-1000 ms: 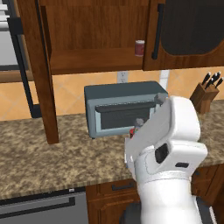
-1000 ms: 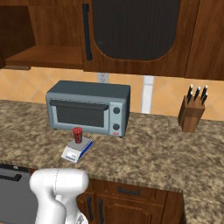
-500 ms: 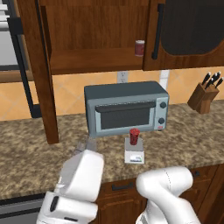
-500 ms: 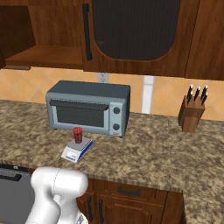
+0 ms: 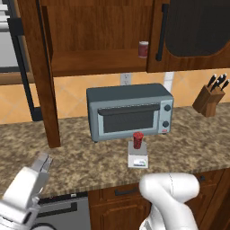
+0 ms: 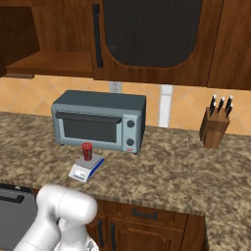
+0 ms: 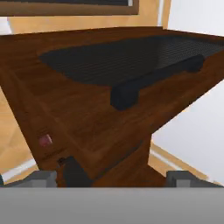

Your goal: Pick the yogurt and place it on the digital scale for weighing, and close the cabinet.

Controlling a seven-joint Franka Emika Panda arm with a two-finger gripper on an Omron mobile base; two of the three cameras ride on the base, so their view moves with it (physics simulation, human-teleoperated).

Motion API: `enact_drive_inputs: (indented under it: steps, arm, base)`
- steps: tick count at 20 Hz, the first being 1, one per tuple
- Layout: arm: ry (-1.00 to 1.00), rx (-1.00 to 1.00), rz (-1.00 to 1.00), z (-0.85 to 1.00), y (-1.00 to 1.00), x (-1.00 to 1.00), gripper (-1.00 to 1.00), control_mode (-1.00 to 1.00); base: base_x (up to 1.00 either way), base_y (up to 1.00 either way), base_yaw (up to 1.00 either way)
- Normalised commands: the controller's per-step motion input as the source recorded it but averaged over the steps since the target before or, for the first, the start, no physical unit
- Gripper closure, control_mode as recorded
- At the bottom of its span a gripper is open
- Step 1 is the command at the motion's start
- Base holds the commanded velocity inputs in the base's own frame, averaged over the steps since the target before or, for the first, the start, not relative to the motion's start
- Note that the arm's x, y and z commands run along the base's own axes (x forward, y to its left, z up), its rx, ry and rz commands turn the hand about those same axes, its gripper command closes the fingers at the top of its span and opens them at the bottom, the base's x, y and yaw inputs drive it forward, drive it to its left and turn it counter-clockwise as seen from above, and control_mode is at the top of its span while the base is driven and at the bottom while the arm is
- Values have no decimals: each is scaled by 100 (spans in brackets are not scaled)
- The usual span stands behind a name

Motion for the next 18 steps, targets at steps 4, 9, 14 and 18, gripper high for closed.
enact_drive_inputs:
  steps: [4,9,14,18]
  arm:
    - [2,-4,-22,-45,60,94,-100,-100]
    - [24,0,-13,-23,7,100,-100,-100]
    - [0,-1,-21,26,19,82,-100,-100]
    - [-1,5,-19,59,-46,60,-100,-100]
  base:
    - [0,0,0]
    - [0,0,0]
    - [0,0,0]
    - [0,0,0]
